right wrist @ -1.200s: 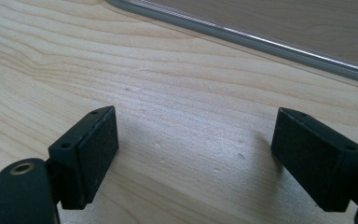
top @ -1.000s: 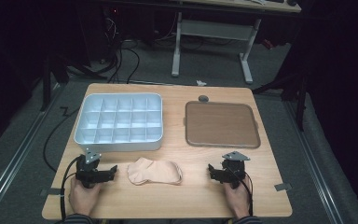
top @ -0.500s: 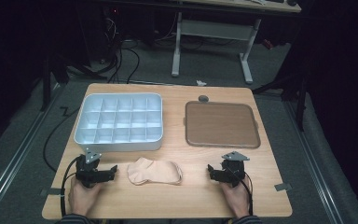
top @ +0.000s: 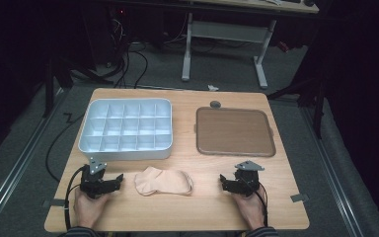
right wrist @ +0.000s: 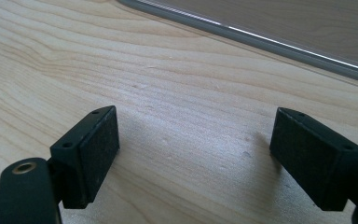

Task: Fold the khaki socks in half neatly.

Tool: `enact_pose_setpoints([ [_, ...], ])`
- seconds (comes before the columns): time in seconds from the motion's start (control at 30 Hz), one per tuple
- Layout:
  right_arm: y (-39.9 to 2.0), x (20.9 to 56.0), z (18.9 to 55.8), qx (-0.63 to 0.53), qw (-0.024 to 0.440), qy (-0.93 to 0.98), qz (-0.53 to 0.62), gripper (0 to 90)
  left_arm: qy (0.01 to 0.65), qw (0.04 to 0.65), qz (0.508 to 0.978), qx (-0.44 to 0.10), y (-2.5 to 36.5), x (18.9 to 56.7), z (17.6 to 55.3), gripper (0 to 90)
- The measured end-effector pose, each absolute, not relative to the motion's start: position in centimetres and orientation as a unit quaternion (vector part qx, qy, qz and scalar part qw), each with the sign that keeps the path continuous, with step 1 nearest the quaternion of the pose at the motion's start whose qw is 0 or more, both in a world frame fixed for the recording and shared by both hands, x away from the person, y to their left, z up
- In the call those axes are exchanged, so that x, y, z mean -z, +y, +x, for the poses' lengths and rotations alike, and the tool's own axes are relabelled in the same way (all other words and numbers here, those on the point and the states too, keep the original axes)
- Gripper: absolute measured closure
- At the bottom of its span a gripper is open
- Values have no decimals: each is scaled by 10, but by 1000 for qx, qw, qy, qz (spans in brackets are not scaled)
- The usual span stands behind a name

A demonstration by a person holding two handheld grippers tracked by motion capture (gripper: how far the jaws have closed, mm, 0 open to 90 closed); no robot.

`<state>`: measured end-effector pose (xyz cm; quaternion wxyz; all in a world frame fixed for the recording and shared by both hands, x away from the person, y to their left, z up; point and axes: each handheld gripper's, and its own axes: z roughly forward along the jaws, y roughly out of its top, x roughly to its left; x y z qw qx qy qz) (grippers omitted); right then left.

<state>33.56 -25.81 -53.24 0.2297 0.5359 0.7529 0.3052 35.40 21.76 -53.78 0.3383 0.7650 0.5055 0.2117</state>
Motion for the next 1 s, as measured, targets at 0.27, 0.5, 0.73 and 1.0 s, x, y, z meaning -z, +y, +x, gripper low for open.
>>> enact_pose_setpoints([
  [0.27,-259,532,333,-313,237,749,534,308,511,350,757,-209,221,537,354,239],
  [0.5,-258,531,328,-321,244,748,528,467,503,359,759,-207,220,536,352,269],
  [0.73,-259,526,319,-357,242,739,518,536,491,372,764,-192,215,530,350,282],
  [1.0,-246,520,311,-391,201,748,498,590,463,402,775,-153,193,518,342,290],
])
